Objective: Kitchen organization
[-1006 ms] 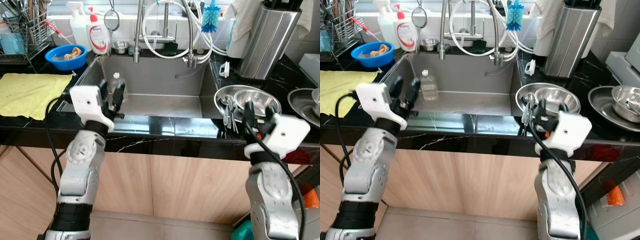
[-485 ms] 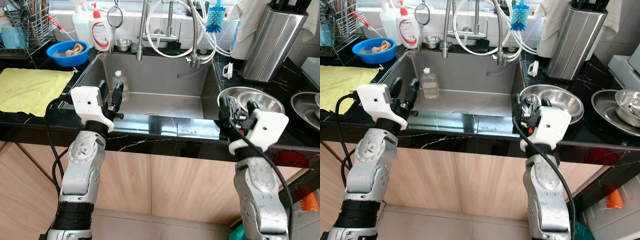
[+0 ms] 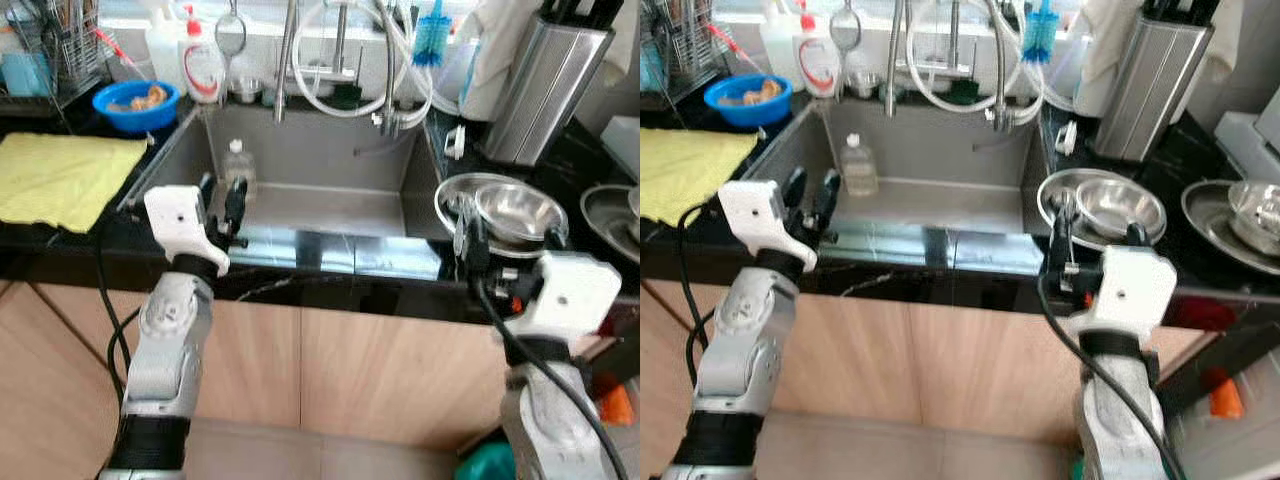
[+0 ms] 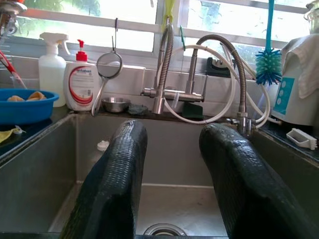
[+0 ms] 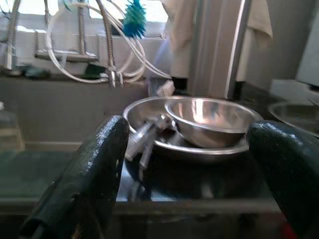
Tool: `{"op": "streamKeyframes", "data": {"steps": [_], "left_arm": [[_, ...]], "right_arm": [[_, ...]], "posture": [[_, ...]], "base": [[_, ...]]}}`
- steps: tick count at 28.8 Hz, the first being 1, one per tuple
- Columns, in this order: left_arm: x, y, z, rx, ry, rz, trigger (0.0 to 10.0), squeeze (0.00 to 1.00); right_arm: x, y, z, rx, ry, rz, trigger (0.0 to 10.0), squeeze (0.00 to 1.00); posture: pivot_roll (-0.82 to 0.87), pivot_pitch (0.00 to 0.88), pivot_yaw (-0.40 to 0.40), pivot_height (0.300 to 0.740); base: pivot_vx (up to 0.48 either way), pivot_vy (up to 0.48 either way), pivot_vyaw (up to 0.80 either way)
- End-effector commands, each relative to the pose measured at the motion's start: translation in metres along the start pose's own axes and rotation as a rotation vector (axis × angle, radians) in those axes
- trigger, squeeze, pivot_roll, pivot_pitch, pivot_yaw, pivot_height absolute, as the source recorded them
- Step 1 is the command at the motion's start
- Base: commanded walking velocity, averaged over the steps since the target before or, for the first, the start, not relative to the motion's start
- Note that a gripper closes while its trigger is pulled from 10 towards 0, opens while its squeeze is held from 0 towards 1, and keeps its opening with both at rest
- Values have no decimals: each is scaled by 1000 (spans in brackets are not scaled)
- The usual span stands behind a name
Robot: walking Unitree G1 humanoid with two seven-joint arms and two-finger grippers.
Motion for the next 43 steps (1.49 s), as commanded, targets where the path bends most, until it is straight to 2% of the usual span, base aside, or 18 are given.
{"op": "streamKeyframes", "data": {"steps": [1, 3, 11, 15, 18, 29, 37, 38, 39, 40, 42, 43], "left_arm": [[-7, -2, 1, 6, -31, 20, 10000, 0], [-12, -2, 2, 5, -54, 34, 10000, 0], [-17, -4, -1, 2, -64, 46, 10000, 0], [-18, -1, 0, -11, -66, 47, 10000, 0], [-17, 0, -1, -13, -65, 49, 10000, 0], [-17, -3, -2, -8, -59, 53, 10000, 0], [-16, -2, -1, -8, -54, 60, 10000, 0], [-16, -2, -1, -7, -53, 61, 10000, 0], [-15, -2, -1, -7, -53, 63, 10000, 0], [-15, -2, -1, -8, -52, 65, 10000, 0], [-15, -2, -2, -7, -50, 70, 10000, 0], [-15, -2, -2, -7, -50, 71, 10000, 0]], "right_arm": [[-2, -2, 3, 0, -3, 9, 10000, 0], [-1, -4, 7, -2, 12, 11, 10000, 0], [5, -11, 16, 2, 45, 44, 10000, 0], [14, 2, 23, -60, 98, 103, 10000, 0], [16, -1, 23, -57, 103, 104, 10000, 0], [1, -32, 19, 33, 42, 62, 10000, 0], [2, -34, 21, 33, 39, 62, 10000, 0], [2, -34, 21, 33, 36, 60, 9882, 0], [2, -34, 22, 31, 35, 60, 8667, 0], [1, -34, 22, 31, 34, 59, 8588, 0], [1, -33, 23, 27, 33, 57, 10000, 0], [1, -33, 23, 26, 33, 57, 10000, 0]], "posture": [[-14, 0, -40, 740], [-14, 0, -40, 740], [0, 0, -47, 740], [13, 0, -53, 740], [14, 0, -54, 740], [9, 0, -55, 740], [13, 0, -57, 740], [15, 0, -57, 740], [15, 0, -57, 740], [15, 0, -58, 740], [17, 0, -58, 740], [17, 0, -59, 740]], "base": [[0, 0, 0], [0, 0, 0], [0, 0, 0], [0, 0, 0], [0, 0, 0], [0, 0, 0], [0, 0, 0], [0, 0, 0], [0, 0, 0], [0, 0, 0], [0, 0, 0], [0, 0, 0]]}}
Point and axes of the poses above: a point about 5 cm out from each wrist's last joint towards the gripper, its own z axis pointing out of the wrist towards the gripper, its own y axis along the axis of the wrist's last joint, x = y × z, the point moved 6 cm from there along z, pointing out of the wrist towards the gripper, and after that the axes turned 13 degrees about -z, right-handed, at the moved point
